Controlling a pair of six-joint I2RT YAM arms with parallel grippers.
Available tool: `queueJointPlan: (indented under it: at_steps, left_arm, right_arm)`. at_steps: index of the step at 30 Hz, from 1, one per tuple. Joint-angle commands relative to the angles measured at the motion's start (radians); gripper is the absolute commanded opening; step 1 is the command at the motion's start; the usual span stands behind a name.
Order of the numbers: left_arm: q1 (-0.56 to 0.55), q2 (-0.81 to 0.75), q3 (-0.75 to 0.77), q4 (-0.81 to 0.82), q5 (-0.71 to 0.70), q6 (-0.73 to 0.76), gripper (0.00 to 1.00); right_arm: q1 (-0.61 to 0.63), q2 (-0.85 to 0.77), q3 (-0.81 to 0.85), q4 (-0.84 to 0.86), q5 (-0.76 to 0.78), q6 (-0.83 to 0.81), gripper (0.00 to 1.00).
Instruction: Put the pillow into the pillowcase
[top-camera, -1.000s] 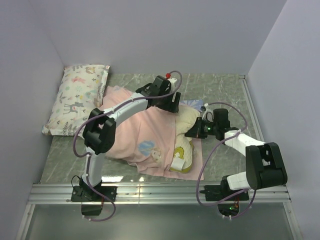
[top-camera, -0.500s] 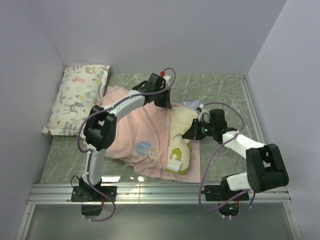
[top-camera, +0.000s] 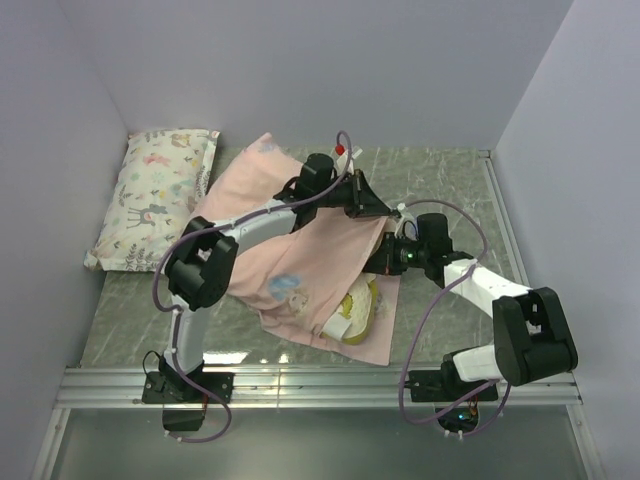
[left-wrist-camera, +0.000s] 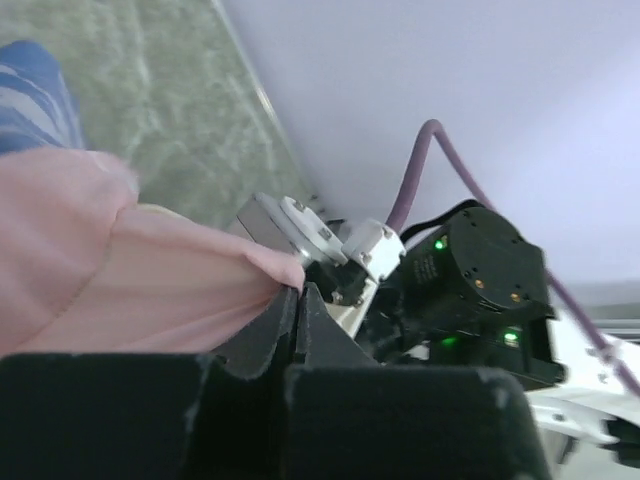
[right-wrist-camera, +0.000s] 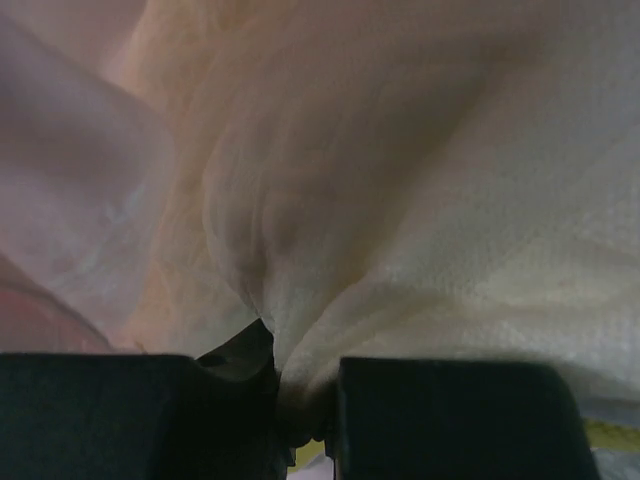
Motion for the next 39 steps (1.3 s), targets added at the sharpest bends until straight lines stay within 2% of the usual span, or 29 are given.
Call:
queueJointPlan:
  at_steps: [1,3,6,7,8,9,10,11,12,13,15,16,17,18,19,20,23,24,27,28,30,31,33,34,36,37,39]
  left_arm:
    - [-0.051,-0.087,-0.062,0.348,0.145,-0.275,0.00]
    - [-0.025,-0.076,-0.059,0.283,0.135,-0.218,0.00]
    - [0.016,-0.077,0.034,-0.020,0.080,0.020,0.30]
    - [0.047,-0.088,0.086,-0.176,0.061,0.178,0.49]
    - [0.059,-0.106,0.128,-0.320,0.017,0.279,0.56]
    - [0.078,-0.120,0.168,-0.433,-0.037,0.381,0.59]
    - [0.082,-0.139,0.194,-0.514,-0.131,0.561,0.63]
    - [0.087,-0.200,0.181,-0.643,-0.191,0.632,0.64]
    - [0.098,-0.241,0.083,-0.667,-0.236,0.689,0.68]
    - [0.105,-0.287,0.020,-0.679,-0.287,0.769,0.69]
    - [0.119,-0.419,-0.098,-0.730,-0.338,0.826,0.72]
    - [0.121,-0.459,-0.207,-0.744,-0.377,0.858,0.75]
    - [0.125,-0.529,-0.252,-0.759,-0.382,0.868,0.76]
    - [0.133,-0.562,-0.333,-0.800,-0.381,0.872,0.76]
    - [0.135,-0.593,-0.373,-0.811,-0.382,0.868,0.78]
    - [0.135,-0.643,-0.411,-0.820,-0.387,0.860,0.79]
    - [0.135,-0.676,-0.520,-0.851,-0.373,0.821,0.80]
    - [0.133,-0.677,-0.545,-0.847,-0.373,0.802,0.81]
    - [0.132,-0.656,-0.623,-0.759,-0.390,0.759,0.80]
    - [0.132,-0.635,-0.616,-0.745,-0.385,0.759,0.76]
    - [0.132,-0.544,-0.579,-0.750,-0.350,0.757,0.72]
    - [0.129,-0.515,-0.538,-0.751,-0.321,0.756,0.65]
    - [0.103,-0.453,-0.507,-0.739,-0.266,0.759,0.48]
    - [0.087,-0.444,-0.484,-0.727,-0.178,0.765,0.23]
    - [0.006,-0.438,-0.461,-0.708,-0.082,0.779,0.08]
    - [-0.032,-0.438,-0.421,-0.715,-0.013,0.814,0.00]
    - [-0.129,-0.441,-0.372,-0.750,0.070,0.857,0.00]
  right_arm:
    - [0.016,-0.031,0.064,0.138,0.000,0.006,0.00]
    - [0.009,-0.033,0.061,0.132,0.008,-0.008,0.00]
    - [-0.007,-0.034,0.057,0.120,0.031,-0.029,0.00]
    - [-0.013,-0.031,0.058,0.118,0.043,-0.031,0.00]
    - [-0.029,-0.027,0.055,0.124,0.046,-0.026,0.00]
    - [-0.043,-0.021,0.055,0.127,0.045,-0.009,0.00]
    - [-0.054,-0.002,0.057,0.133,0.043,0.001,0.00]
    - [-0.066,0.010,0.063,0.147,0.034,0.017,0.00]
    - [-0.089,0.022,0.066,0.153,0.026,0.052,0.00]
    - [-0.099,0.051,0.075,0.155,0.020,0.069,0.05]
    - [-0.111,0.084,0.135,0.076,-0.035,0.092,0.24]
    - [-0.115,0.096,0.158,0.028,-0.040,0.090,0.52]
    - [-0.119,0.090,0.175,-0.021,-0.035,0.090,0.63]
    - [-0.125,0.081,0.193,-0.111,-0.043,0.092,0.69]
    - [-0.144,0.062,0.196,-0.150,-0.061,0.089,0.80]
    - [-0.152,0.056,0.202,-0.244,-0.078,0.075,0.80]
    - [-0.166,0.032,0.189,-0.390,-0.133,0.034,0.86]
    - [-0.165,0.024,0.183,-0.412,-0.153,0.002,0.90]
    - [-0.132,0.019,0.155,-0.448,-0.166,-0.025,0.91]
    - [-0.116,0.024,0.147,-0.446,-0.160,-0.026,0.96]
    - [-0.073,0.044,0.152,-0.468,-0.149,-0.052,0.97]
    - [-0.065,0.077,0.161,-0.483,-0.156,-0.067,0.97]
    - [-0.050,0.107,0.166,-0.470,-0.195,-0.051,0.97]
    - [-0.040,0.131,0.164,-0.448,-0.218,-0.037,0.90]
    - [-0.016,0.159,0.186,-0.410,-0.251,-0.023,0.67]
    - [-0.014,0.182,0.195,-0.391,-0.255,-0.008,0.43]
    - [-0.022,0.200,0.204,-0.304,-0.280,0.065,0.16]
